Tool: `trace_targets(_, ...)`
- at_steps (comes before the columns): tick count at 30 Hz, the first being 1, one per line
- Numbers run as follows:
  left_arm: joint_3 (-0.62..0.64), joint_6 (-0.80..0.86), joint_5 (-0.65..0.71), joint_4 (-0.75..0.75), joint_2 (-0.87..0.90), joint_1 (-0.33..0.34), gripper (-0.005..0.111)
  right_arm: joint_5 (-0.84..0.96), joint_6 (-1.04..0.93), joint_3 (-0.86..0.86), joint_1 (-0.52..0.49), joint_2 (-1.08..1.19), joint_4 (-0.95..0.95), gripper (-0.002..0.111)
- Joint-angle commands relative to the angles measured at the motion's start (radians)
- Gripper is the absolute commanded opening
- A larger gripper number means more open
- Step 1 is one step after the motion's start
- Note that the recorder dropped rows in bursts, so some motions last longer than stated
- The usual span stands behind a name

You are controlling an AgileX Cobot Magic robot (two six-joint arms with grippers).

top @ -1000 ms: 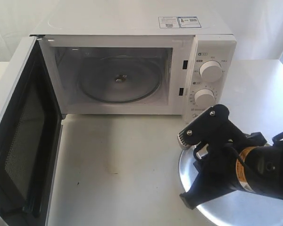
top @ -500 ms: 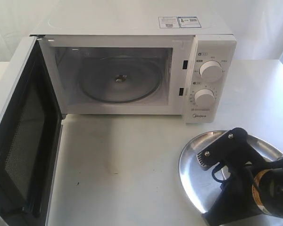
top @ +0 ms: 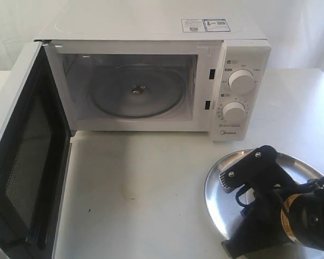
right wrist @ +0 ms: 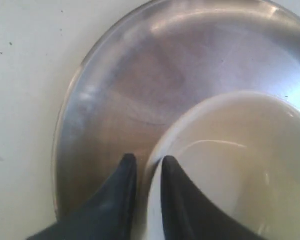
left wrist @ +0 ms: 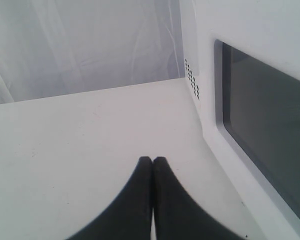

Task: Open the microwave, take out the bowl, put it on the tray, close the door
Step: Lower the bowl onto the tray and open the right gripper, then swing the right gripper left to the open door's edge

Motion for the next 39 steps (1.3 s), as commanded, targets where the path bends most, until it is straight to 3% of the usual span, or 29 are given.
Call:
trace_targets(1, -0.003, 0.000, -0.004, -0.010, -0.002, -0.004, 0.000, -0.046, 0.010, 0.004, 0.000, 0.000, -0.014, 0.023)
trace_targets(9, -0.003, 0.000, -0.004, -0.010, -0.002, -0.004, 0.000, -0.173, 0.015, -0.015, 0.000, -0.071, -0.059, 0.020)
trace_targets(14, -0.003, 0.000, -0.004, -0.010, -0.002, -0.004, 0.000, -0.397, 0.008, -0.048, 0.000, -0.214, -0.059, 0.000)
trace_targets(19, -0.003, 0.000, -0.004, -0.010, -0.002, -0.004, 0.000, -0.667, -0.038, -0.093, 0.000, -0.242, -0.061, 0.000)
trace_targets(29, -0.003, 0.000, -0.004, -0.010, -0.002, -0.004, 0.000, -0.969, -0.038, -0.195, 0.007, -0.147, -0.094, 0.000)
trace_targets(39, -0.003, 0.000, -0.004, -0.010, -0.002, -0.004, 0.000, -0.978, -0.061, -0.266, 0.223, 0.018, -0.166, 0.000)
